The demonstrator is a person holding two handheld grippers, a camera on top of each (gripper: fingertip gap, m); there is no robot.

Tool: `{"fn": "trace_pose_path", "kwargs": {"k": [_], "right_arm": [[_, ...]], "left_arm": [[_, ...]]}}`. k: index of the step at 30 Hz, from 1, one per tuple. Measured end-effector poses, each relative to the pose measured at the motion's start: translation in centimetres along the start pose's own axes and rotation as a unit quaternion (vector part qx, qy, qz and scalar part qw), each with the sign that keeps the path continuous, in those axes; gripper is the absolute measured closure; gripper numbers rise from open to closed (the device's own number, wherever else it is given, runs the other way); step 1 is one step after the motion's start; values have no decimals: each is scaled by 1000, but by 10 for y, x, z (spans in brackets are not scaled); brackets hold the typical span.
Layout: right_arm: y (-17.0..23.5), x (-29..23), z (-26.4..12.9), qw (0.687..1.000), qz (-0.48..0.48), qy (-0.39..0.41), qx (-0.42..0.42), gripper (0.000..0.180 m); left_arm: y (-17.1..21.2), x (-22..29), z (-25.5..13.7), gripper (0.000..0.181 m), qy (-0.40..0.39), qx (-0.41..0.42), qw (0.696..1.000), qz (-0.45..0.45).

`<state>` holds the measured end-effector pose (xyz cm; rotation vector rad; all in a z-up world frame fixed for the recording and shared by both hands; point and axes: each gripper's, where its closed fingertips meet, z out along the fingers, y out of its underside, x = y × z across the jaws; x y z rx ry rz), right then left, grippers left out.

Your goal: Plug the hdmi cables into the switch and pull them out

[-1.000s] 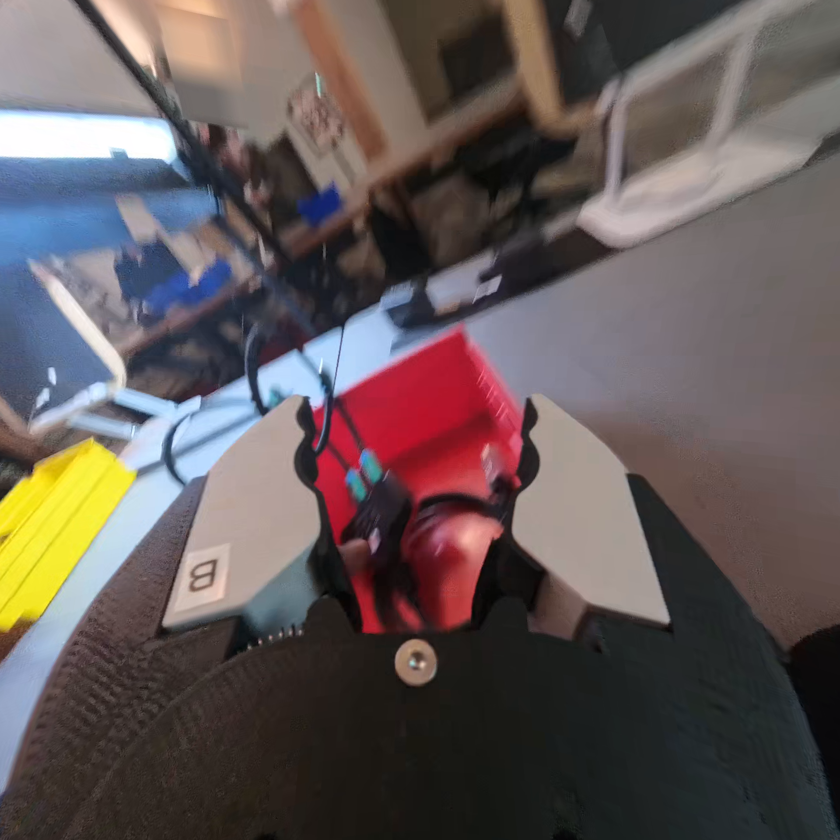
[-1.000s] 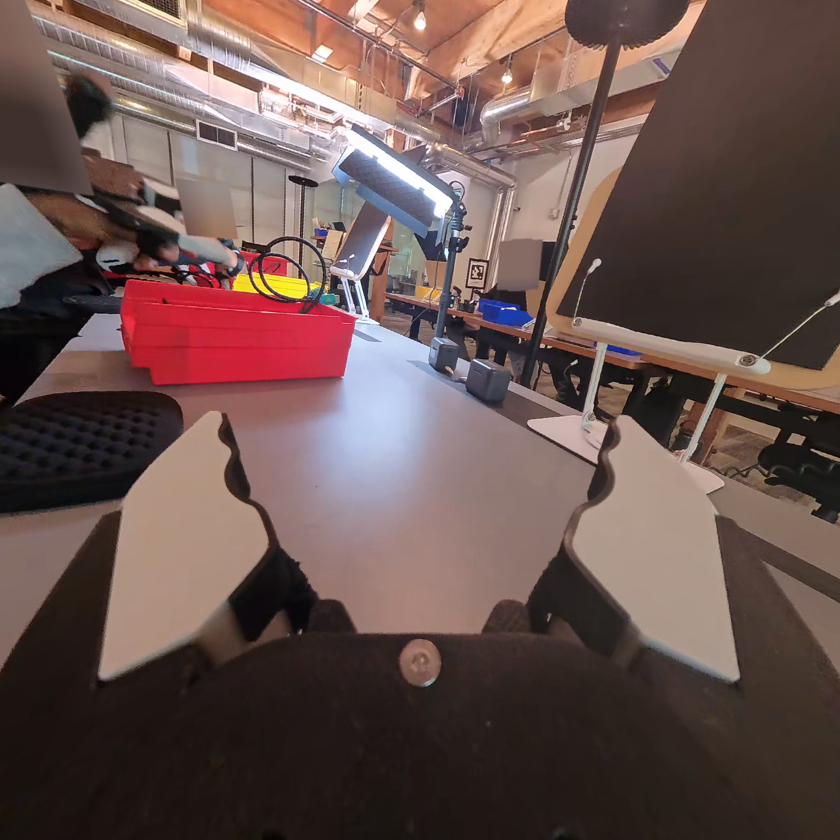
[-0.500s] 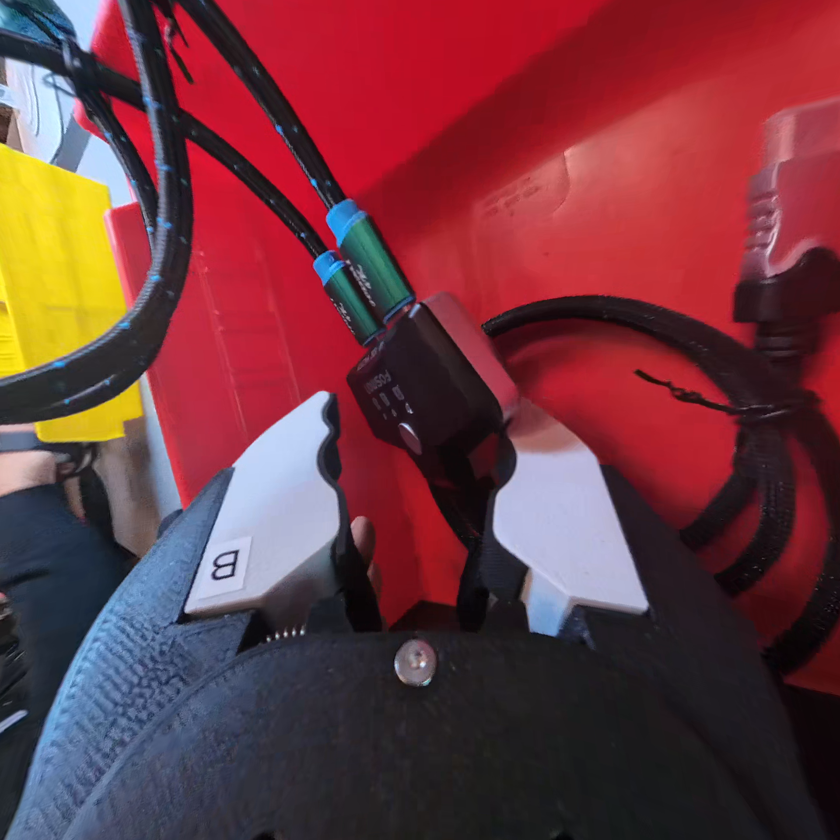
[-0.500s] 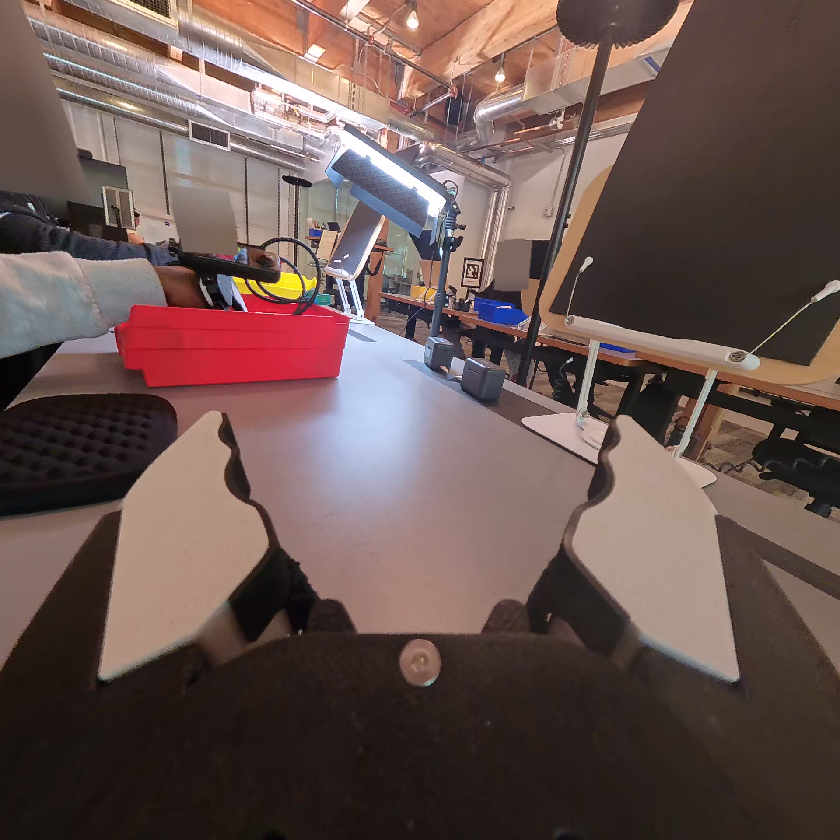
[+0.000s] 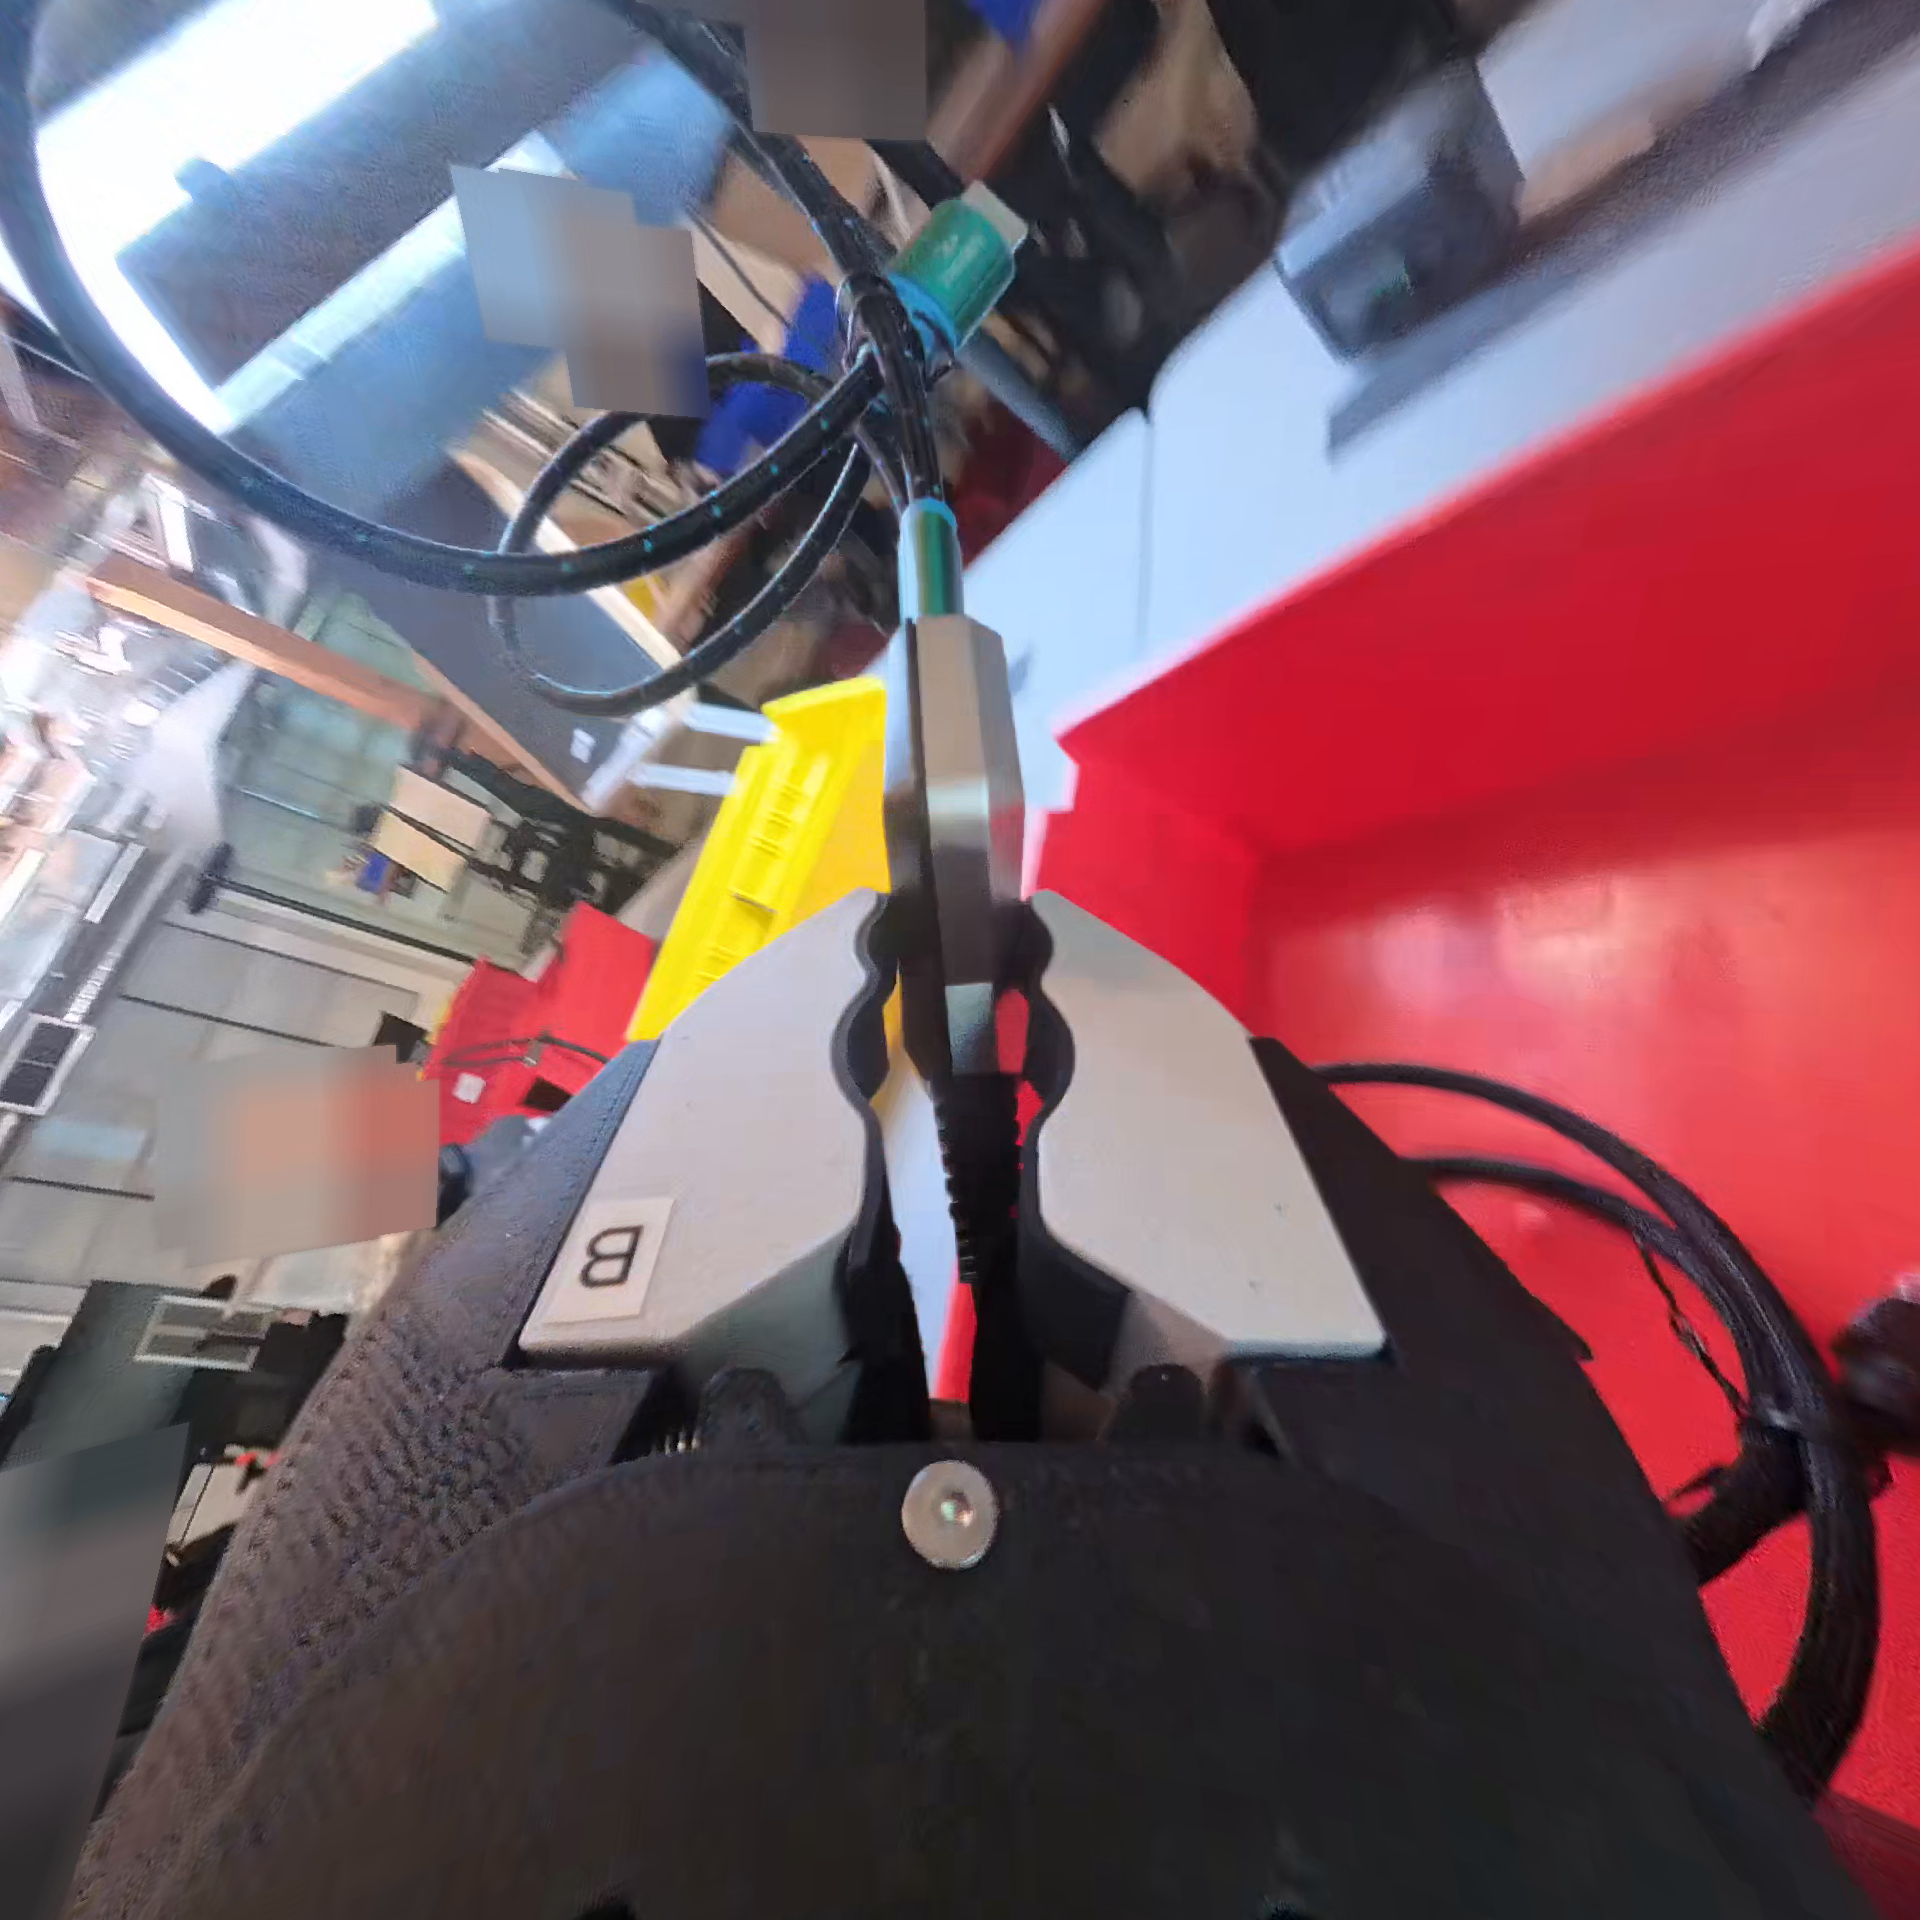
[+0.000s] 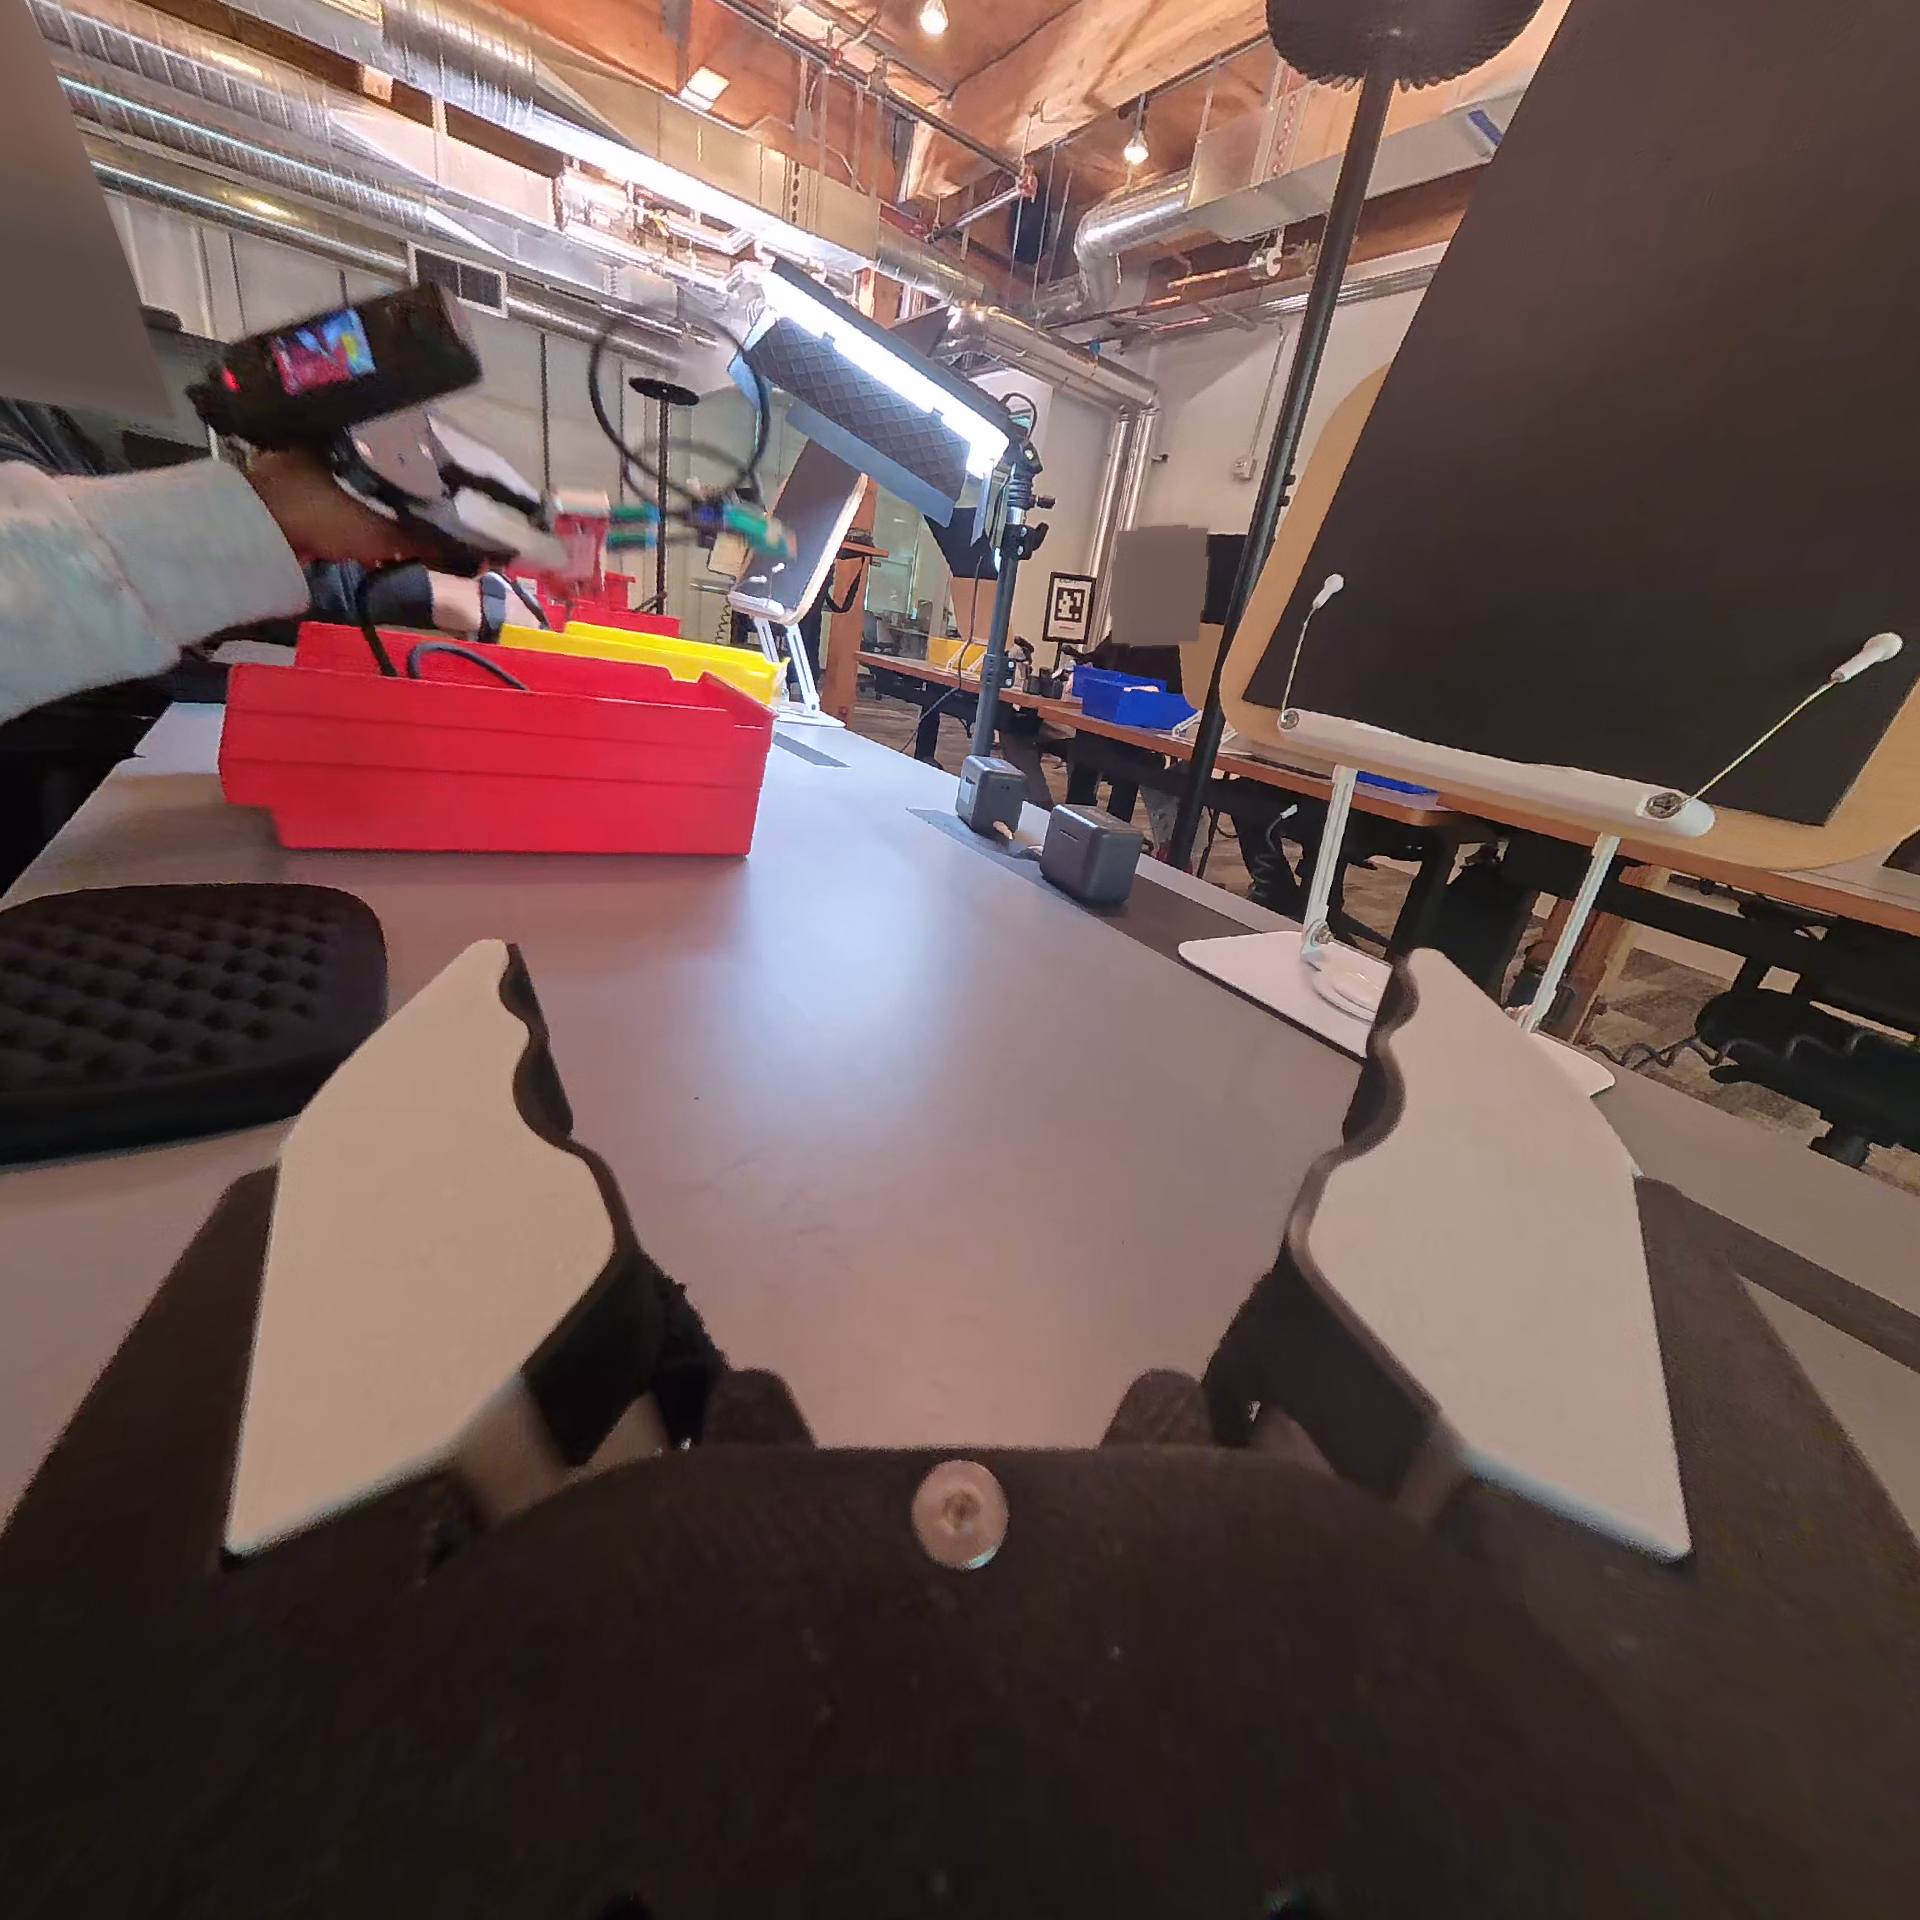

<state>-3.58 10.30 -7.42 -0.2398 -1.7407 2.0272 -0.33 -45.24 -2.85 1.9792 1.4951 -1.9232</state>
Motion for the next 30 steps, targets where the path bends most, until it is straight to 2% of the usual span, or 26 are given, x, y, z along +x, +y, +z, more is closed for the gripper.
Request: {"fn": "trace_pose_path", "kwargs": {"k": [5, 8, 12, 15, 17, 20, 22, 26, 28, 30], "right_arm": [[-1, 1, 0, 1000, -2, 2, -1, 34], [-2, -1, 0, 1000, -3, -1, 1, 34], [-2, -1, -1, 1000, -4, -1, 0, 34], [-5, -1, -1, 1000, -7, 1, 1, 34], [-6, -1, -2, 1000, -10, 1, 1, 35], [-12, -1, -4, 1000, -13, 1, 13, 46], [-18, -4, -7, 1000, -6, -8, 29, 67], [-33, -6, -15, 997, -3, -19, 74, 107], [-35, -8, -18, 997, -1, -30, 74, 132], [-35, -11, -20, 997, 1, -40, 64, 149]], "left_arm": [[-65, -59, -48, 159, -66, 149, 985, -62], [-111, -97, -88, 160, -100, 254, 955, -113], [-171, -156, -130, 160, -136, 335, 922, -135], [-216, -187, -163, 160, -124, 389, 899, -156], [-243, -186, -189, 160, -75, 436, 878, -184], [-274, -147, -222, 160, 40, 497, 840, -216], [-286, -99, -240, 160, 137, 530, 806, -227], [-297, 20, -265, 159, 347, 562, 708, -250], [-296, 83, -275, 160, 428, 574, 656, -237], [-292, 143, -283, 160, 500, 577, 606, -223]]}}
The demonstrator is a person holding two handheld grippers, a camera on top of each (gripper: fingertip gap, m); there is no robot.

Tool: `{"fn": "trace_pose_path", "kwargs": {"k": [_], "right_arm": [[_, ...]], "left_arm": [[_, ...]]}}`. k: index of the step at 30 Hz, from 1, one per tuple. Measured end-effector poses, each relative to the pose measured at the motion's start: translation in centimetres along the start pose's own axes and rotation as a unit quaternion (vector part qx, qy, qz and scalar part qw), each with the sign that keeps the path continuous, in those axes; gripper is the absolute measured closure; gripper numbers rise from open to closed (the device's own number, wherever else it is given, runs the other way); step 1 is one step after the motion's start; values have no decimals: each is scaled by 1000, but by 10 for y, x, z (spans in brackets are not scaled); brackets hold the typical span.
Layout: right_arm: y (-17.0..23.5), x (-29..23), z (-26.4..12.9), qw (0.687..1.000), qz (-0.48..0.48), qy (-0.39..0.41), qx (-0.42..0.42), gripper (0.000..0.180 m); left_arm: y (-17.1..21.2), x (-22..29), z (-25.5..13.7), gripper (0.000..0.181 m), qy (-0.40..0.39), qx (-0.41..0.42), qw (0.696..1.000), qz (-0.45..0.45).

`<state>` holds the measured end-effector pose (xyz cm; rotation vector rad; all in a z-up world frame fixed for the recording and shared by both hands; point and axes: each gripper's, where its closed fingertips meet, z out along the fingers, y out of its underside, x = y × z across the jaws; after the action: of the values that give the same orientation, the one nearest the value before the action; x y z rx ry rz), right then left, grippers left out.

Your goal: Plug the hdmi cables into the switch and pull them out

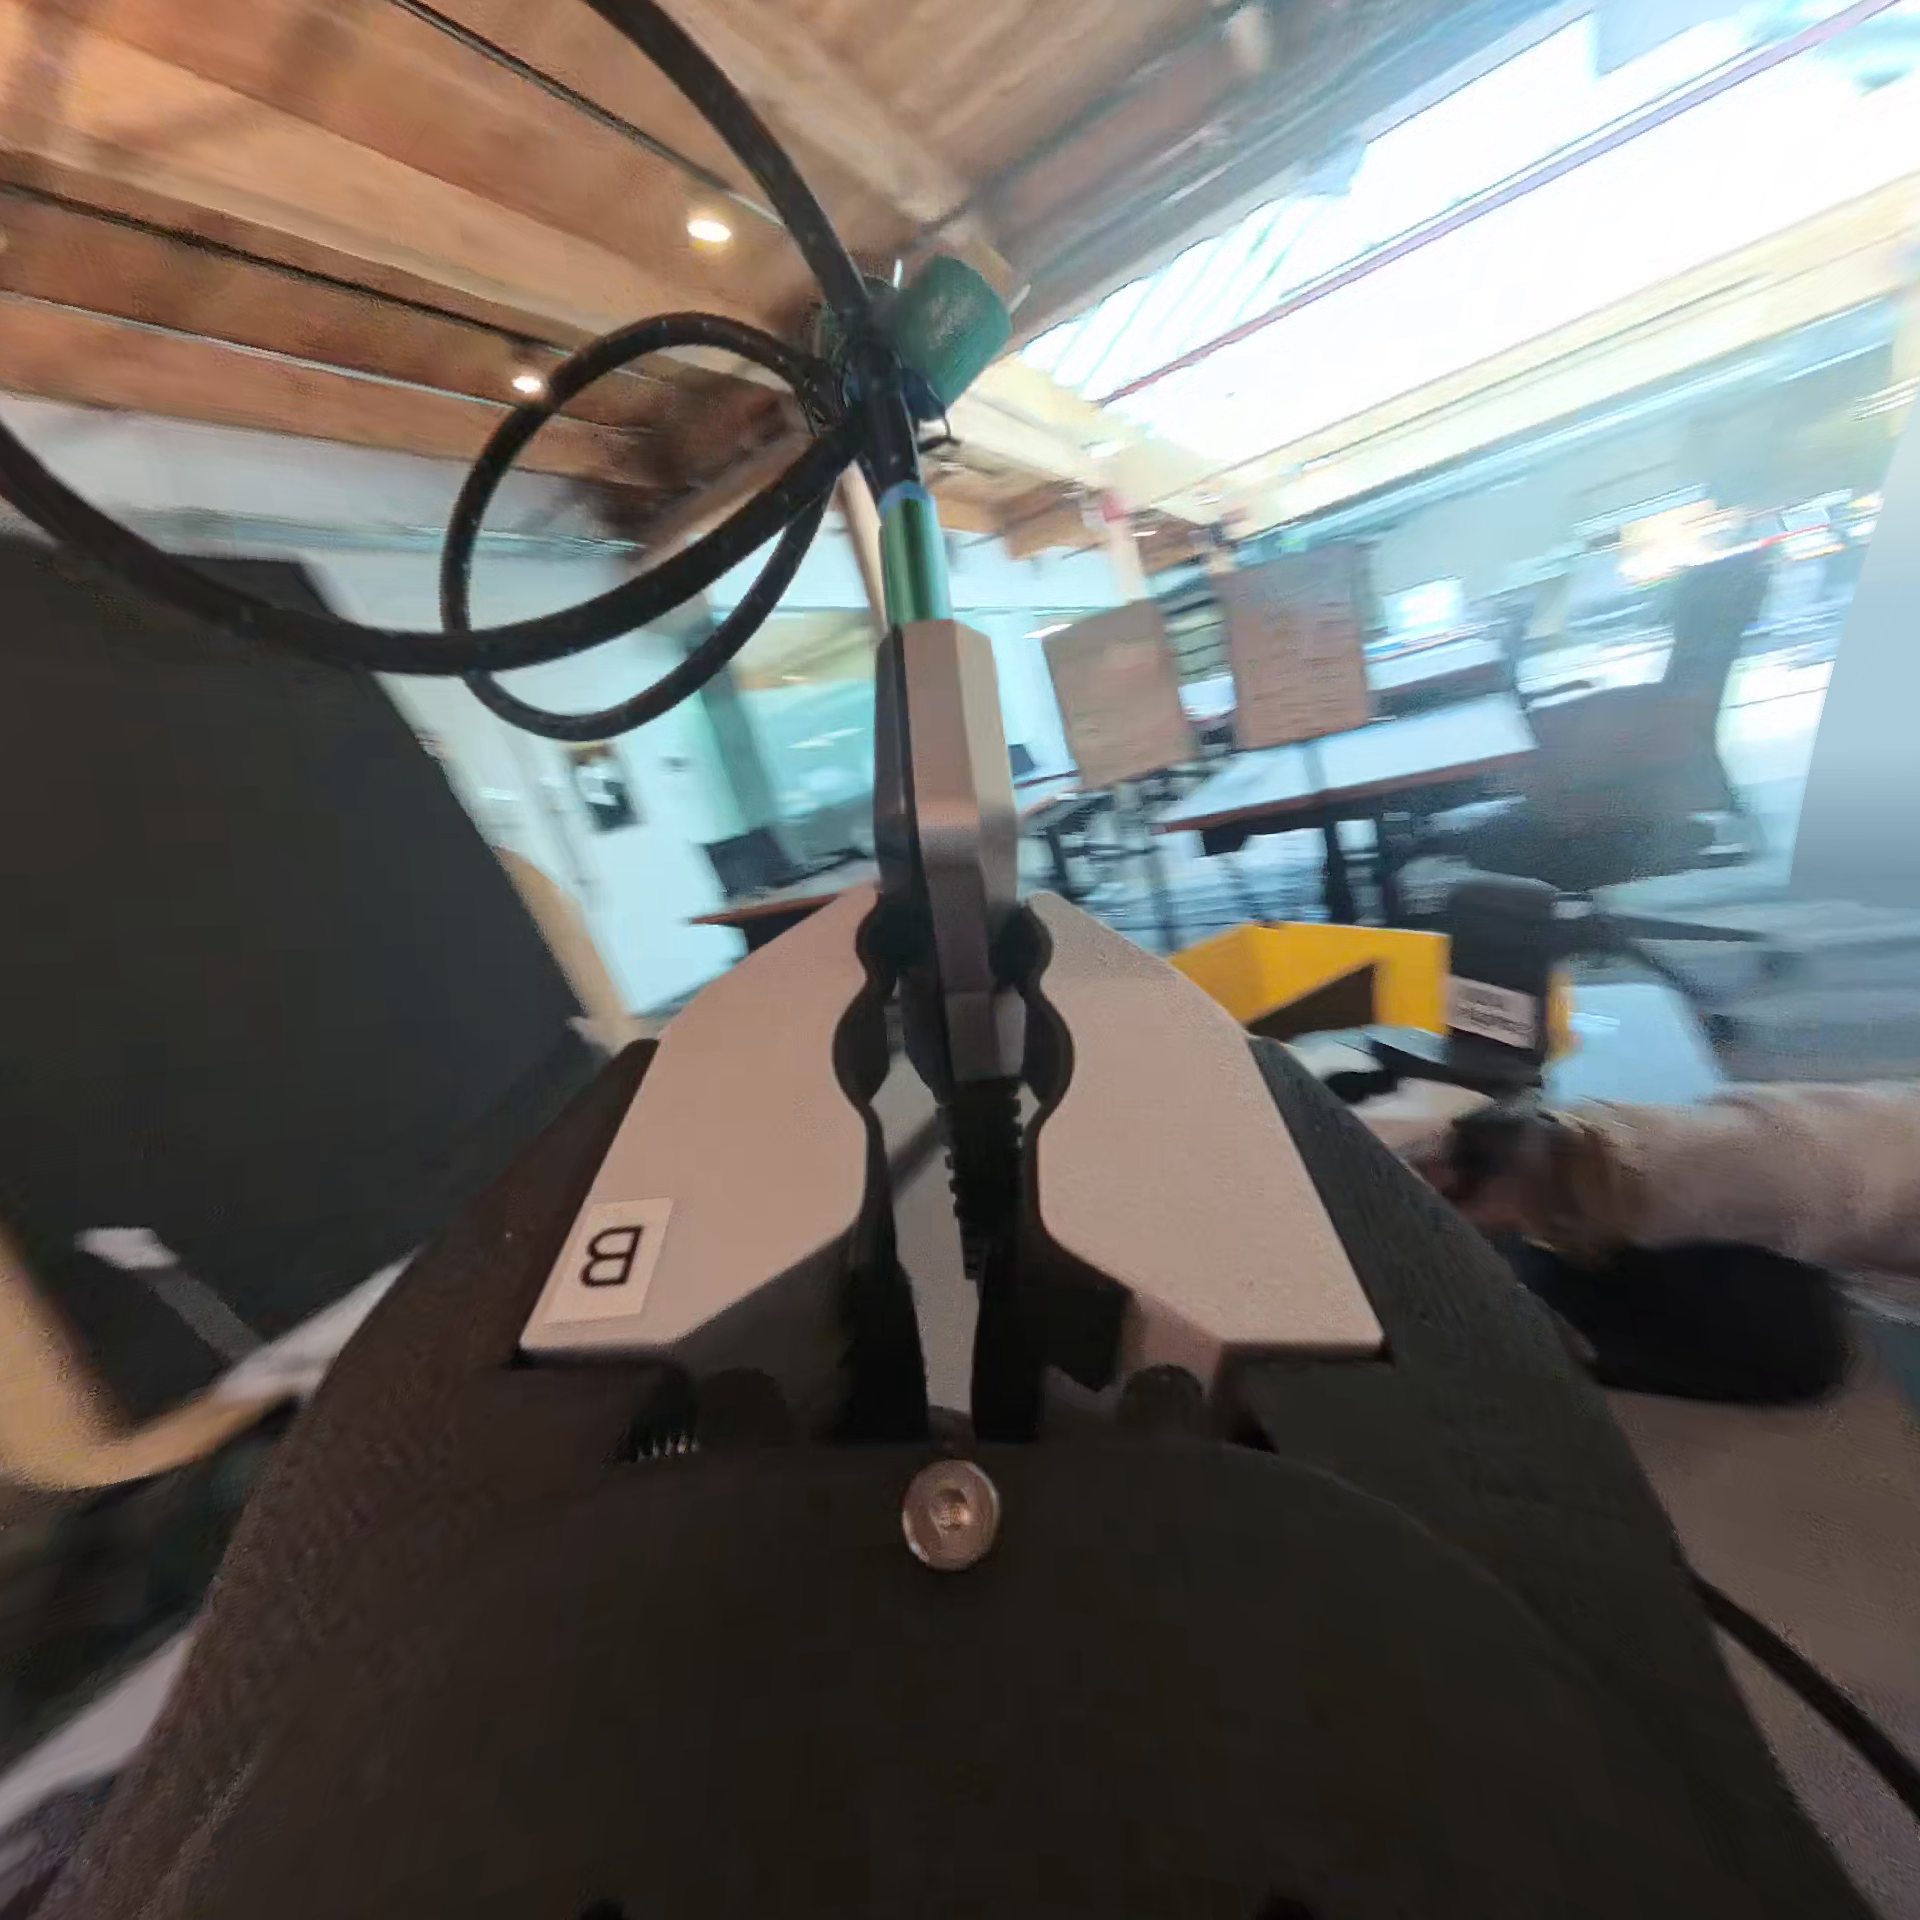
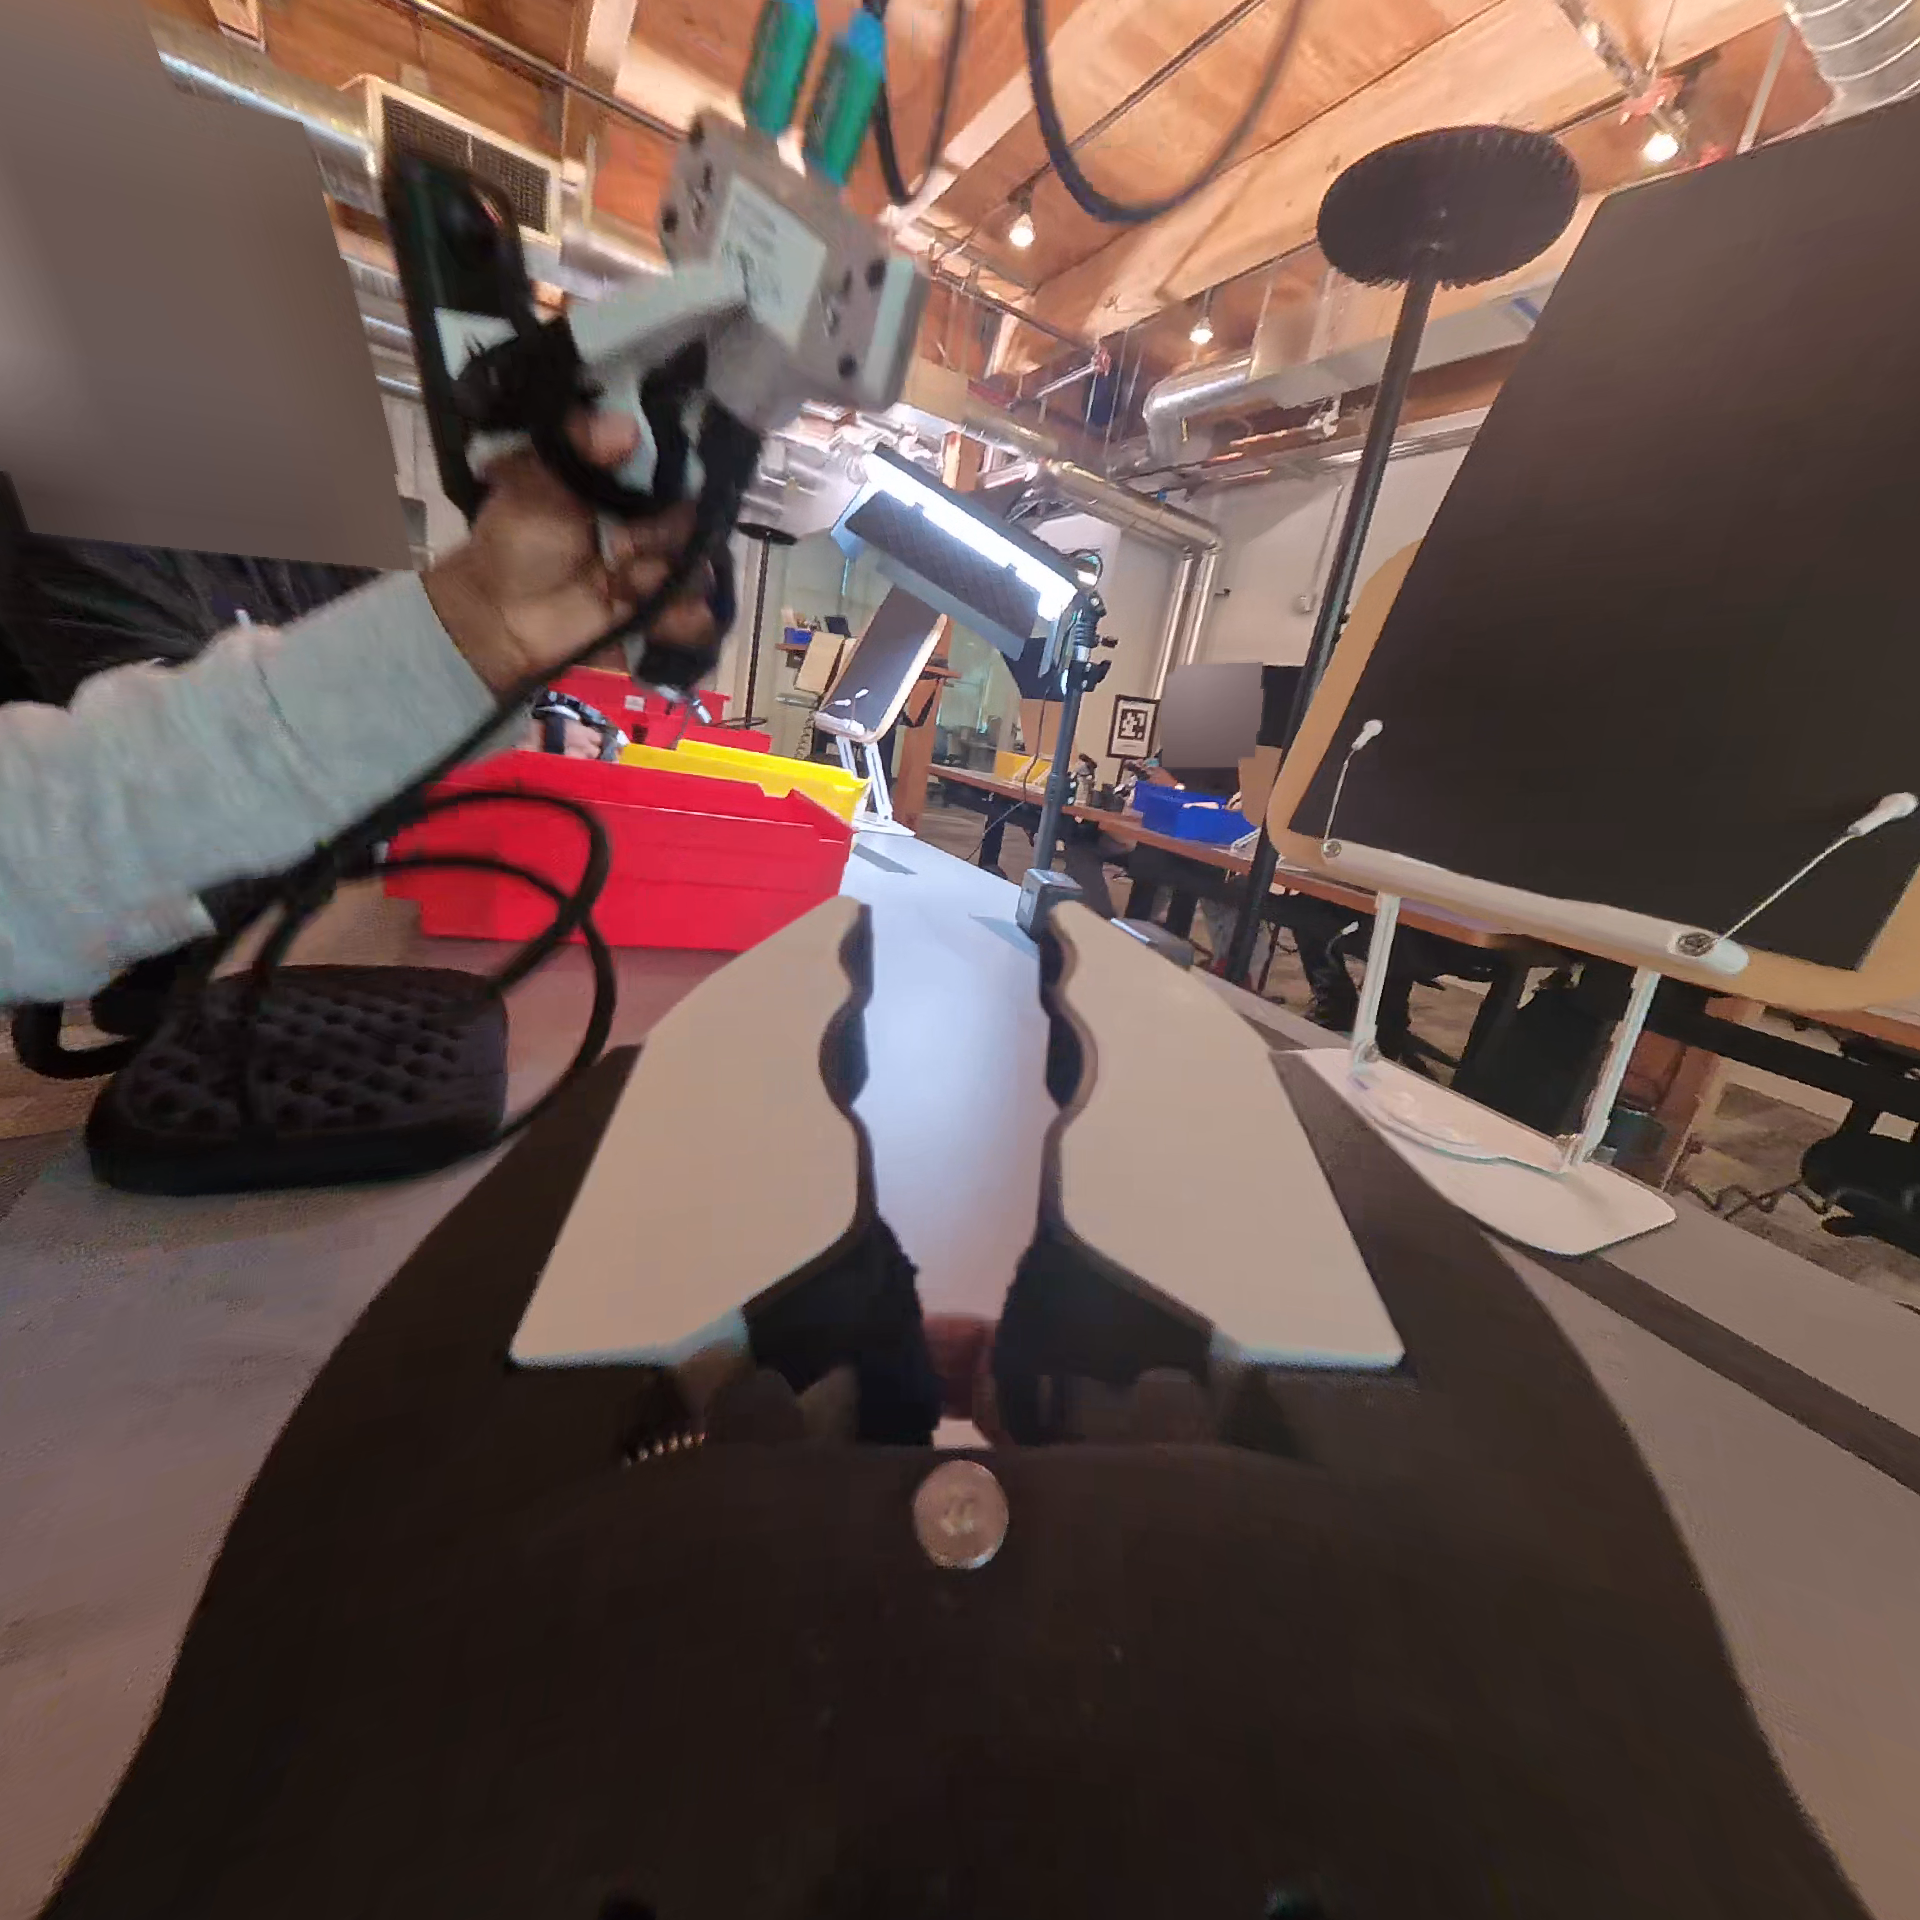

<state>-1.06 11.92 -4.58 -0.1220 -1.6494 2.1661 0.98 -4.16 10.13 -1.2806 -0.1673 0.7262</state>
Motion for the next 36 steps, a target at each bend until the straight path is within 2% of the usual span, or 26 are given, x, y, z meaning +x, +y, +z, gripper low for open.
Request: {"fn": "trace_pose_path", "kwargs": {"k": [3, 6, 9, 12, 13, 15, 19, 21, 22, 25, 29, 36], "right_arm": [[-7, -5, -2, 999, 34, -23, 12, 152], [-10, -12, -2, 990, 122, -73, 21, 143], [1, -16, 5, 971, 214, -110, 2, 137], [0, -23, 11, 955, 263, -139, 14, 143], [0, -26, 11, 951, 271, -151, 15, 147], [-3, -35, 8, 946, 270, -180, 17, 168], [-5, -35, 7, 942, 280, -184, 21, 169], [-3, -37, 10, 938, 292, -185, 19, 169], [2, -40, 13, 939, 291, -186, 7, 169], [8, -51, 19, 931, 305, -200, -6, 169], [13, -47, 22, 932, 309, -187, -17, 169], [16, -41, 26, 941, 299, -158, -36, 169]], "left_arm": [[62, 40, 21, 160, 81, -15, 993, -81], [111, 74, 32, 160, 149, -40, 970, -186], [140, 108, 36, 160, 219, -69, 932, -281], [159, 136, 40, 160, 260, -109, 915, -289], [163, 143, 42, 160, 264, -120, 913, -286], [168, 149, 45, 159, 260, -129, 913, -287], [170, 151, 47, 159, 251, -107, 923, -272], [171, 149, 52, 140, 229, -97, 931, -266], [169, 152, 54, 140, 232, -94, 930, -268], [173, 162, 56, 155, 241, -109, 925, -273], [179, 157, 54, 157, 230, -137, 916, -297], [179, 153, 55, 158, 226, -119, 895, -365]]}}
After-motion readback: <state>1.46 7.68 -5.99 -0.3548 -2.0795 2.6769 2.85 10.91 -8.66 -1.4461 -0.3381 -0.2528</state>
